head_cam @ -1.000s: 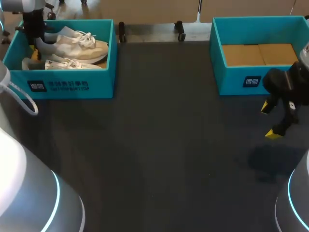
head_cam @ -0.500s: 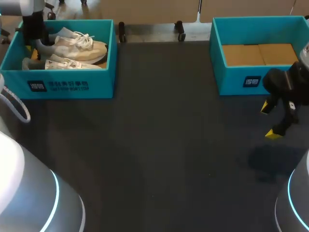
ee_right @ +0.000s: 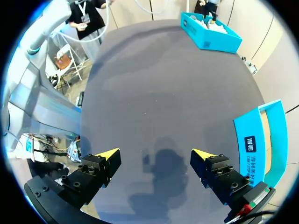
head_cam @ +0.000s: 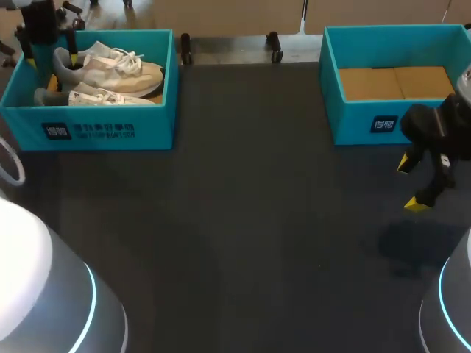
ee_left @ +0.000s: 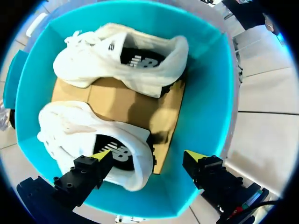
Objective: Take the shoe out of the shoebox, open the shoe tongue, remove and reinsert the insole, then place the shoe into the shoebox
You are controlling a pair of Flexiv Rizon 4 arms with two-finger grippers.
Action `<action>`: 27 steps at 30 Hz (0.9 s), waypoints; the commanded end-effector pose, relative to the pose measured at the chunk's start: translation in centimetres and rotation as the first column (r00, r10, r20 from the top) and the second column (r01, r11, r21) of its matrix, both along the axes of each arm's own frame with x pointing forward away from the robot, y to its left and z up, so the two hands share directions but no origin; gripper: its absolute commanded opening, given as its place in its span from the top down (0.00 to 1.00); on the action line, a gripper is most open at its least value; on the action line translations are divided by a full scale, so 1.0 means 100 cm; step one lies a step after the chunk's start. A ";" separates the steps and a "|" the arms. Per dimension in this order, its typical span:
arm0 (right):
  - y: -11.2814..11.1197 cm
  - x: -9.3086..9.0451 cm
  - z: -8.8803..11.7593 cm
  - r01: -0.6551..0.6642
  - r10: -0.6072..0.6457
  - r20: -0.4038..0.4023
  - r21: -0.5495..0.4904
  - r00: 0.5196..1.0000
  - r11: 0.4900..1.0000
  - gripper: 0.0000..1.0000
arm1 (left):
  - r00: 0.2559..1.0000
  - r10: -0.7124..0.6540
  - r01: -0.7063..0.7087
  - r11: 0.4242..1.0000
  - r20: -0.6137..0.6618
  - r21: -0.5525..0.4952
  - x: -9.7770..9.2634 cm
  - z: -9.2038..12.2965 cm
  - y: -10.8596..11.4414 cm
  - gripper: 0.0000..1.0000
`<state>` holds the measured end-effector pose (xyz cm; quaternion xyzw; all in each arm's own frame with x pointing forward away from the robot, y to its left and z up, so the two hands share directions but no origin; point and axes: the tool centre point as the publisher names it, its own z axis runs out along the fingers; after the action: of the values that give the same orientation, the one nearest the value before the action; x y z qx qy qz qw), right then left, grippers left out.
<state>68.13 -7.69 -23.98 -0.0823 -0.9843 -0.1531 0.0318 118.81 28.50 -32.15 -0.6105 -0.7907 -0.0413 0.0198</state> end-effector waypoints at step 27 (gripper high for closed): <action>0.000 -0.001 -0.001 0.001 -0.001 0.001 -0.002 1.000 1.000 0.00 | 0.996 -0.094 0.094 0.996 -0.002 0.006 -0.082 0.057 -0.001 0.00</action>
<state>68.13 -7.69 -23.98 -0.0823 -0.9843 -0.1531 0.0318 111.06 28.40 -26.44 -0.6467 -0.7614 -0.0374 0.0260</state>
